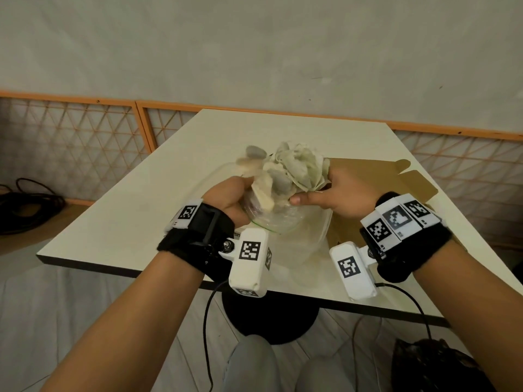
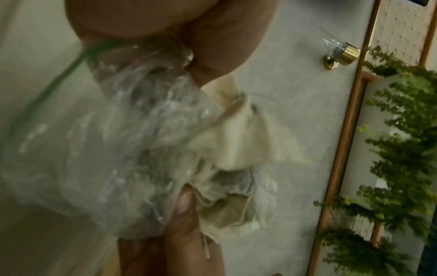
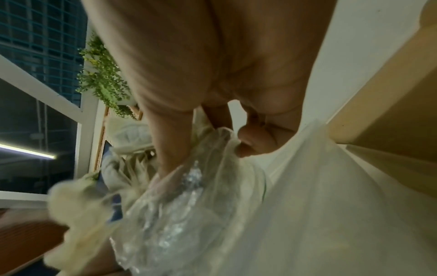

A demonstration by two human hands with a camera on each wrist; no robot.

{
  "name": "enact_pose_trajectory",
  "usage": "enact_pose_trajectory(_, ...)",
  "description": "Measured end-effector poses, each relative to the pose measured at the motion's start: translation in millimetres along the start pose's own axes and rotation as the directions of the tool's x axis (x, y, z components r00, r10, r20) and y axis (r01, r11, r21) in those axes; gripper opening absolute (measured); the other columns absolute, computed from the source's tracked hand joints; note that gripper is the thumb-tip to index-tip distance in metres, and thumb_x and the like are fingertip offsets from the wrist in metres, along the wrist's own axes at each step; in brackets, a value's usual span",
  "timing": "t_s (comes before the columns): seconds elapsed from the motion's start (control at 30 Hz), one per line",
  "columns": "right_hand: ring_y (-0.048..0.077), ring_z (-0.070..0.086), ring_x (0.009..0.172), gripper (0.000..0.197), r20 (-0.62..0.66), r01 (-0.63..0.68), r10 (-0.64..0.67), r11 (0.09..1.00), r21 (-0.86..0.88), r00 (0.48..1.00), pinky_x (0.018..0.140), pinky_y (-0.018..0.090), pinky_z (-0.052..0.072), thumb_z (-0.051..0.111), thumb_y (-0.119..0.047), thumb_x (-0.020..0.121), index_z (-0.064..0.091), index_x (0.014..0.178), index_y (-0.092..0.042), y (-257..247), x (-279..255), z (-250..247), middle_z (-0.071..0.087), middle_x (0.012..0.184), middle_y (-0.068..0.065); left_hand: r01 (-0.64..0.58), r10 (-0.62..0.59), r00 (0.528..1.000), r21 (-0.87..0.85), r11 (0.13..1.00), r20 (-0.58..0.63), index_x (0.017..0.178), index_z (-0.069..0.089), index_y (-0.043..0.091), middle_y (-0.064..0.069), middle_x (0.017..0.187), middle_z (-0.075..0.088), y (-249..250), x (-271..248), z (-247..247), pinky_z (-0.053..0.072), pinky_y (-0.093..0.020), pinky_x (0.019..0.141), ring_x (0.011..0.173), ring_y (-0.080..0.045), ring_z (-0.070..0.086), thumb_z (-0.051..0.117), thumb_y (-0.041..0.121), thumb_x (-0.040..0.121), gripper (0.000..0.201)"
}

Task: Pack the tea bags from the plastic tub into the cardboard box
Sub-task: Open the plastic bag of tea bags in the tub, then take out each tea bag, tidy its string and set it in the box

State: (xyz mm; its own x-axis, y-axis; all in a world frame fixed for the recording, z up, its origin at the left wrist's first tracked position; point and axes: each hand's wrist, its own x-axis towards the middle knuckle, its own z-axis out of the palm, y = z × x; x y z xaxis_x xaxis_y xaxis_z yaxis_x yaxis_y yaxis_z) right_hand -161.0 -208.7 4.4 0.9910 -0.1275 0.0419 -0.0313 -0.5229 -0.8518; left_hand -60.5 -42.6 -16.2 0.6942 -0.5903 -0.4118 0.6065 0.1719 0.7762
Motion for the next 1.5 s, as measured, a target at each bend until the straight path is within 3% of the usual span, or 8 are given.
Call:
enact_pose_trajectory(0.3,0.014,0.059,0.101,0.033,-0.013,-0.054,0.053,0.993,-0.108,0.999,0.081,0.025,0.048,0.074,-0.029,0.076,0.057,0.105,-0.03,9.0,6.4,5.6,0.063,0.111,-0.002,0.075,-0.034,0.987,0.256,0.964,-0.16,0.103,0.059,0.004,-0.011,0.097,0.059,11.1,0.7,1.5,0.053,-0.035,0.048,0.068,-0.024,0.057,0.05,0.007,0.095,0.013)
enact_pose_trajectory(0.53,0.024,0.049,0.115,0.066,-0.048,-0.133,0.126,0.866,-0.483,0.991,0.09,0.032,0.042,0.075,-0.034,0.073,0.047,0.131,-0.018,2.0,19.0,8.3,0.049,0.128,0.003,0.013,0.115,0.98,0.632,0.775,-0.161,0.13,0.049,0.006,-0.006,0.104,0.053,23.9,0.3,-14.7,0.05,-0.039,0.089,0.1,-0.021,0.051,0.045,0.005,0.095,0.036)
enact_pose_trajectory(0.67,0.015,0.049,0.108,0.079,-0.029,-0.078,0.073,0.915,-0.395,0.997,0.099,0.036,0.043,0.076,-0.037,0.072,0.033,0.139,-0.032,-7.4,20.6,8.6,0.042,0.127,-0.002,-0.03,0.178,0.971,0.658,0.753,-0.159,0.098,0.059,0.013,-0.006,0.099,0.058,49.0,-6.1,-24.5,0.046,-0.026,0.072,0.083,-0.018,0.059,0.038,0.006,0.099,0.022)
enact_pose_trajectory(0.87,0.019,0.05,0.113,0.074,0.087,-0.065,0.112,0.903,-0.424,0.99,0.1,0.035,0.042,0.075,-0.043,0.071,0.039,0.135,-0.034,1.1,26.3,22.5,0.039,0.143,-0.003,-0.017,0.287,0.952,0.913,0.407,-0.11,0.102,0.061,0.01,-0.007,0.1,0.065,64.0,-3.6,-12.3,0.048,-0.023,0.065,0.085,-0.02,0.064,0.046,0.008,0.097,0.016)
enact_pose_trajectory(1.07,0.016,0.051,0.096,0.028,-0.105,0.099,-0.164,0.884,-0.458,0.981,0.076,0.024,0.037,0.073,-0.03,0.076,0.048,0.09,-0.03,-27.6,7.6,26.7,0.047,0.106,-0.003,0.086,0.093,0.991,0.991,0.105,-0.096,0.09,0.064,0.003,-0.008,0.085,0.062,63.0,10.8,-0.3,0.045,-0.018,0.036,0.056,-0.016,0.063,0.051,0.008,0.094,0.014)
enact_pose_trajectory(1.3,0.007,0.037,0.126,0.031,0.446,0.374,-0.173,0.829,-0.415,0.878,0.087,0.006,0.026,0.065,-0.028,0.085,0.064,0.115,-0.025,-23.1,-10.5,62.7,0.042,0.139,-0.006,0.109,-0.085,0.989,0.984,-0.142,-0.122,0.124,0.053,-0.003,-0.018,0.128,0.055,43.5,23.0,-1.9,0.049,-0.025,0.055,0.107,-0.035,0.061,0.043,0.009,0.098,0.03)
enact_pose_trajectory(1.4,0.006,0.043,0.122,0.035,0.408,0.338,-0.18,0.871,-0.356,0.895,0.081,-0.006,0.024,0.062,-0.023,0.088,0.062,0.122,-0.023,-12.4,-10.1,65.8,0.051,0.133,-0.007,0.121,-0.08,0.987,0.976,-0.181,-0.137,0.123,0.055,0.0,-0.018,0.127,0.057,37.1,27.1,-9.2,0.045,-0.023,0.058,0.098,-0.027,0.061,0.046,0.008,0.097,0.029)
enact_pose_trajectory(1.5,0.005,0.055,0.11,0.022,0.238,0.192,-0.154,0.971,-0.144,0.959,0.094,0.012,0.036,0.066,-0.019,0.085,0.07,0.104,-0.027,-5.6,-11.0,59.3,0.063,0.115,-0.011,0.117,-0.029,0.992,0.984,-0.136,-0.122,0.101,0.063,0.001,-0.013,0.101,0.067,35.9,31.0,-16.7,0.052,-0.029,0.07,0.09,-0.028,0.068,0.053,0.011,0.092,0.016)
